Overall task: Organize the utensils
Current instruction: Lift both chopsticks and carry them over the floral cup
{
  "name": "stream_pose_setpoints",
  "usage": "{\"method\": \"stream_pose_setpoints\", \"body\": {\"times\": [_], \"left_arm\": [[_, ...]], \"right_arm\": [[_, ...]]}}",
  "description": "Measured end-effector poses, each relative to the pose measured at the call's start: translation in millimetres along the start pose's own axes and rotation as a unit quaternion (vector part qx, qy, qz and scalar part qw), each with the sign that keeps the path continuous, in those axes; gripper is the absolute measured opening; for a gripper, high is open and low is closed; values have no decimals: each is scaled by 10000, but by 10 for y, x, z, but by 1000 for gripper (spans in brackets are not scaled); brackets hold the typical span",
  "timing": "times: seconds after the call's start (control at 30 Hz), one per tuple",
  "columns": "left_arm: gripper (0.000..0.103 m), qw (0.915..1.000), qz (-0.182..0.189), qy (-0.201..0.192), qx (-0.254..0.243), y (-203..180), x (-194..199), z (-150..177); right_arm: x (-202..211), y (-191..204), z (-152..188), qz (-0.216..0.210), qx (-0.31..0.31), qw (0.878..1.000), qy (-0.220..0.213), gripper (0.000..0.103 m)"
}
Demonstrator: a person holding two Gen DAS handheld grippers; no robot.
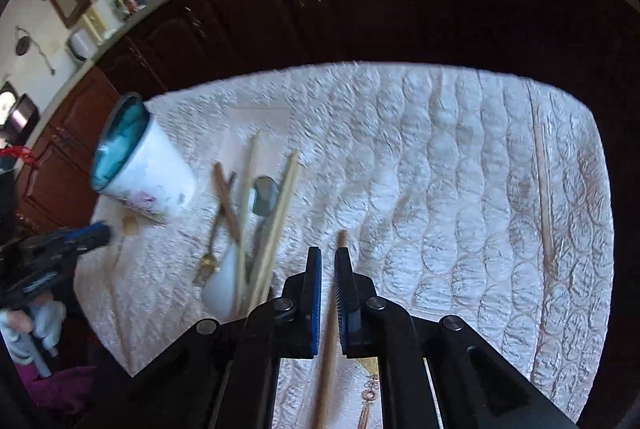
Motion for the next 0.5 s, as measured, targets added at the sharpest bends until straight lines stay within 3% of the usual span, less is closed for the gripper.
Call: {"method": "stream_pose_setpoints", "body": {"times": [0.13, 0.2, 0.27, 0.33, 0.37, 0.5], "left_arm": [[6, 9999, -15, -139, -41, -67, 127, 43], [6, 9998, 5, -175, -29, -91, 161, 58], [6, 9997, 10, -221, -30, -111, 187, 55], [6, 9996, 24, -280, -34, -119, 238, 63], [6, 9995, 60, -321, -19, -114, 291, 64], [6, 9986, 216, -488, 18, -93, 530, 49]], "right_arm": [[-484, 86, 74, 290, 168, 9982, 504, 11], [-710, 105, 85, 420, 174, 9959, 781, 20], [-876, 126, 74, 359, 117, 9956, 859, 22], [-900, 159, 49, 402, 187, 9962, 754, 20], [-902, 167, 42, 405, 178, 9960, 781, 7], [-630, 142, 37, 211, 200, 9974, 652, 6]]}}
Point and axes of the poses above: each gripper's, at about its wrist camera, not at the fingertips, and x roughly against the way its jaws point, y to its left, z to its underside, the point moved 1 cm from there along -x, roughly the way its jaws point, and after that the axes turned 11 degrees about z, right-handed, at the moved point
